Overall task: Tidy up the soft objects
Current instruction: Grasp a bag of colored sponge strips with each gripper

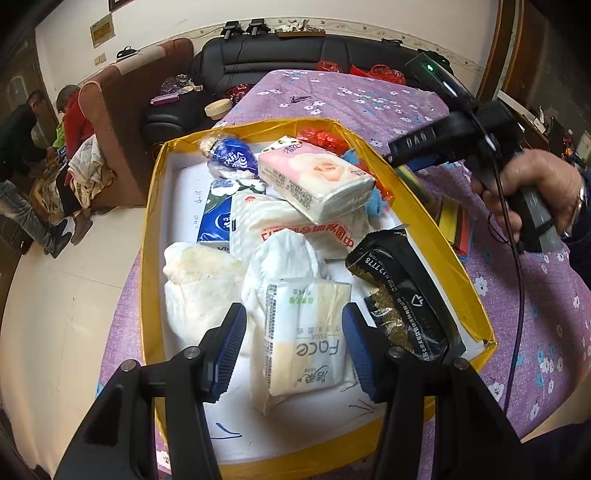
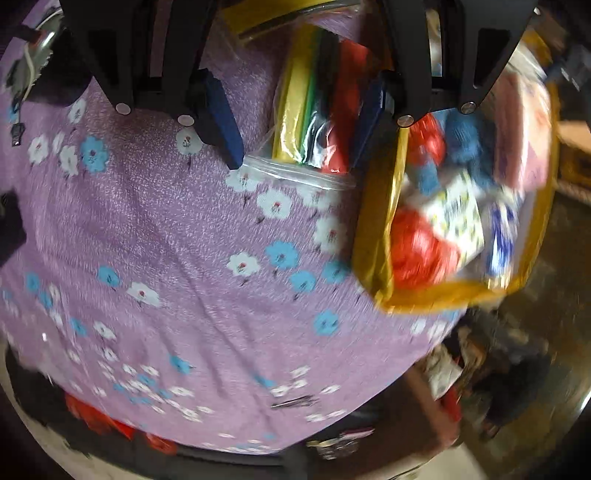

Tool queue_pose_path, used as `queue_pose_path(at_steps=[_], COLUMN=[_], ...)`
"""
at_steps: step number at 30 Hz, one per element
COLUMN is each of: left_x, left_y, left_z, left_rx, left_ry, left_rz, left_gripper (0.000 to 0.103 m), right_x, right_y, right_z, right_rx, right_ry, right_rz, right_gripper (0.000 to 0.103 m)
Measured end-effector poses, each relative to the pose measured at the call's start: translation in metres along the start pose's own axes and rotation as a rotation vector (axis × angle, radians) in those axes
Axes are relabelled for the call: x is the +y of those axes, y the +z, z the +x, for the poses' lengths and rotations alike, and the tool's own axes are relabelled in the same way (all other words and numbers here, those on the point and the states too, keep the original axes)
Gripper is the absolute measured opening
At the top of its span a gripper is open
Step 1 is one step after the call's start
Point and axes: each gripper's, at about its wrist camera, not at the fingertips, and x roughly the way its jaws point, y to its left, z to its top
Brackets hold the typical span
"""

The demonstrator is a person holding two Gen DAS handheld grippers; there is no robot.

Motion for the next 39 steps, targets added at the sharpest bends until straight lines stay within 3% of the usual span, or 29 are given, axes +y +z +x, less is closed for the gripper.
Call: queue_pose_path(at_steps=[5, 13, 16, 18, 20, 25, 28, 33, 39], left_x=[-0.009, -0.032, -0.048, -0.06, -0.072, -0.099, -0.113, -0.128, -0.126], left_y=[0.006, 0.019, 0.023, 0.025, 0.025, 0.029, 0.03, 0.028, 0.025], left_z=[-0.002, -0.006, -0.007, -0.007, -0.007, -0.01, -0.011, -0.013, -0.016], left_rx=[-0.019, -0.033, -0.038, -0.039, -0.036, -0.04, -0.039, -0.041, -0.035], left_ry=[-0.02, -0.079, -0.105, -0.117, -0.131, -0.159, -0.171, -0.179, -0.162], left_rz=[0.029, 0.082, 0.113, 0.14, 0.161, 0.206, 0.22, 0.244, 0.218], left_gripper=[0.053, 0.053, 0.053, 0.053, 0.053, 0.053, 0.053, 0.053, 0.053], right_x=[0.009, -0.009, -0.019, -0.031, -0.045, -0.08, -0.086, -0.072, -0.069], right_y=[-0.04, -0.138, -0.166, -0.182, -0.195, -0.247, -0.265, -0.263, -0.242], right_z=[-0.014, -0.052, -0.074, -0.101, -0.124, -0.143, -0.136, -0.119, -0.096], right_rx=[0.034, 0.06, 0.013, -0.067, -0.124, -0.113, -0.065, -0.003, 0.057], right_ry=[-0.055, -0.049, -0.04, 0.002, 0.02, 0.044, 0.077, 0.064, -0.062], right_rz=[-0.097, -0.069, -0.019, 0.053, 0.157, 0.449, 0.524, 0.488, 0.434], right_gripper=[0.048, 0.048, 0.048, 0.055, 0.072, 0.072, 0.072, 0.071, 0.071])
